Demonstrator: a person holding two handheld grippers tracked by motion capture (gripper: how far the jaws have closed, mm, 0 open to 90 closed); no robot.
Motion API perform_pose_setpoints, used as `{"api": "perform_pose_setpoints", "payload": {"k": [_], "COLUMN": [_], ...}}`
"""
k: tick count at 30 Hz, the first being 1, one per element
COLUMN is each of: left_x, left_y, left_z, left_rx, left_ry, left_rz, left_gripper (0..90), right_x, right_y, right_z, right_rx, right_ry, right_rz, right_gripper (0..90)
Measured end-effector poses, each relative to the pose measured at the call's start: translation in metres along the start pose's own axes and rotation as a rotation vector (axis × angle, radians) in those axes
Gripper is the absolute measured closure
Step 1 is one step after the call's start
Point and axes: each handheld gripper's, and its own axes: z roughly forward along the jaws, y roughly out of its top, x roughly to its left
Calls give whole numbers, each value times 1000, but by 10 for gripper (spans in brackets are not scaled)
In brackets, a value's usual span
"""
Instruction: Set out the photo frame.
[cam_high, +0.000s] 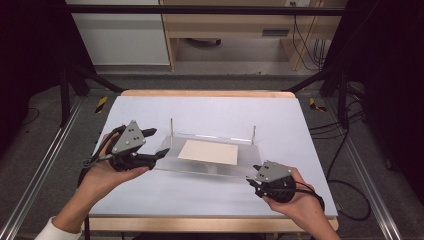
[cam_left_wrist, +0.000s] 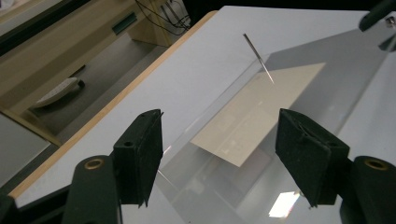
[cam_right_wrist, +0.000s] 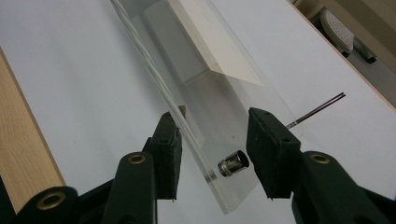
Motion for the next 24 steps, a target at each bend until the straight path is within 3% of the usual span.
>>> {"api": "perform_pose_setpoints", "payload": {"k": [5, 17, 24], "left_x": [-10, -25, -29], "left_y": [-5, -33, -45], "left_z": [3, 12, 20], "left_rx": [19, 72, 96], "left_ry": [-21, -96, -109], "left_rz": [48, 107, 125], "left_gripper": [327, 356, 381], "right_x": [-2, -3, -5], "right_y": [1, 1, 2], "right_z": [0, 0, -1], "right_rx": [-5, -5, -5], "right_ry": [3, 8, 12], "right_rz": [7, 9, 17], "right_gripper": [563, 562, 562]}}
